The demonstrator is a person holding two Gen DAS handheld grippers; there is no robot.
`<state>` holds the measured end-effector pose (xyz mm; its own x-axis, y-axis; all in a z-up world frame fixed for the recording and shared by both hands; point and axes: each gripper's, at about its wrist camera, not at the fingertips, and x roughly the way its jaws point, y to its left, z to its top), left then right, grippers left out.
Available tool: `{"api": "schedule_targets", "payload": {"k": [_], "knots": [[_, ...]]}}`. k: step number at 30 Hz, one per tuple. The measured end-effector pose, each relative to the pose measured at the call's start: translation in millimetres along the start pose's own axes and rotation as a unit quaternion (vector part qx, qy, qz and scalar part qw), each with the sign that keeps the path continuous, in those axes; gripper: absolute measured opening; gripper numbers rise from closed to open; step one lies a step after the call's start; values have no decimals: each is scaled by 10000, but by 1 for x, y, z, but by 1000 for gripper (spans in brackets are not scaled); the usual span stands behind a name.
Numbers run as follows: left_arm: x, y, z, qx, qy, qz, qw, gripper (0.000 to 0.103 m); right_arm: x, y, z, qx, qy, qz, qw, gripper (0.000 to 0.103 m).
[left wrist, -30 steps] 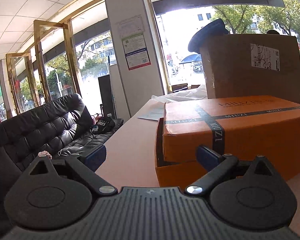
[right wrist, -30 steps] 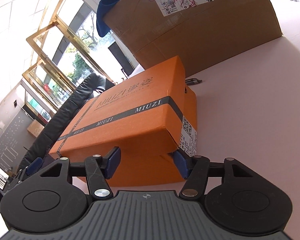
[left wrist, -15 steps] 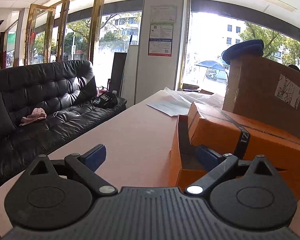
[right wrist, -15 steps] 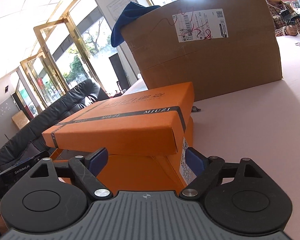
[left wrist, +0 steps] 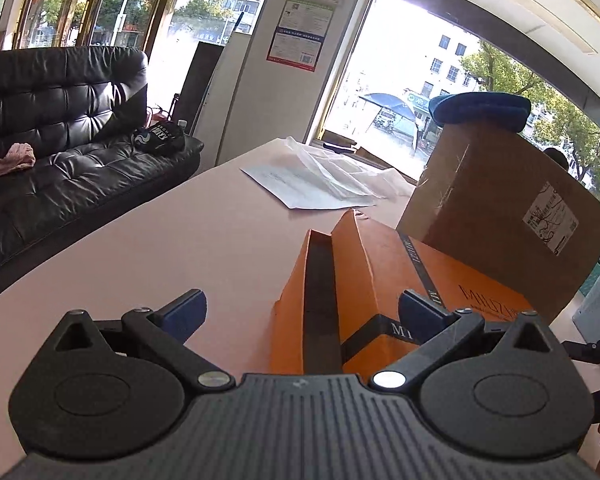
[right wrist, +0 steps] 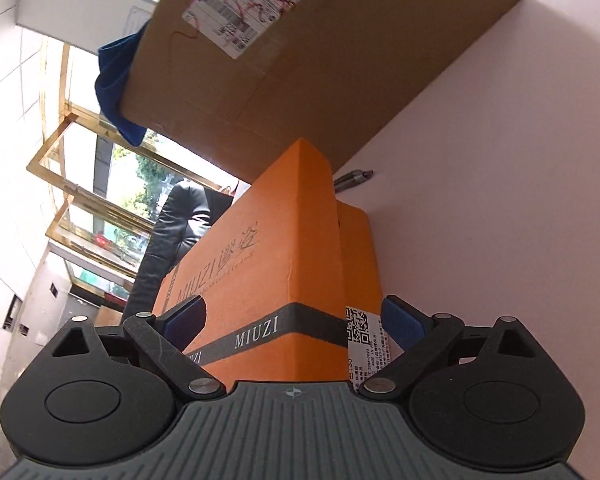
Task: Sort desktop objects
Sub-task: 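Press the lid down onto the box with both grippers, then withdraw both grippers from the lidded box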
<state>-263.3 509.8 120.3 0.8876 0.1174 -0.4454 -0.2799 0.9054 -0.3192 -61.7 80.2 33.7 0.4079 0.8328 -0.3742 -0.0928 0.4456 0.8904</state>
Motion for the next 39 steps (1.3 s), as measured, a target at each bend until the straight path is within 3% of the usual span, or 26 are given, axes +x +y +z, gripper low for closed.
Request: {"api": "schedule_targets", "payload": {"k": [1,3,8,13,18,22,26,29,31,36,39], "knots": [[2,0,1,4,28,-38,10000,103,7,-4,4,102,134,145,9998,85],[6,1,2,13,84,-114,9999,103,7,0,4,-158,-187,265,9993,74],[17,3,5,12,225,-327,9992,103,8,26,2,-1169,-665,319,9904,63],[22,2,1,-157,340,-734,9966,103,9,46,5,-1669,-682,230,9833,63],[28,-7,13,91,267,-923,9953,103,9,70,-1,-2020,-614,332,9769,62],[24,-13,14,304,259,-854,9955,103,13,91,-12,-2254,-678,92,9719,62],[20,-18,14,512,254,-779,9953,103,19,89,-8,-2087,-656,-107,9757,63],[18,-22,15,667,250,-724,9948,103,23,72,-2,-1664,-470,69,9849,62],[17,-24,15,755,257,-695,9944,103,28,64,0,-1461,-340,163,9885,54],[22,-23,12,844,358,-689,9934,103,33,76,-18,-1979,-537,110,9787,54],[25,-23,10,897,419,-685,9927,103,29,77,-24,-1989,-682,92,9776,54]]}}
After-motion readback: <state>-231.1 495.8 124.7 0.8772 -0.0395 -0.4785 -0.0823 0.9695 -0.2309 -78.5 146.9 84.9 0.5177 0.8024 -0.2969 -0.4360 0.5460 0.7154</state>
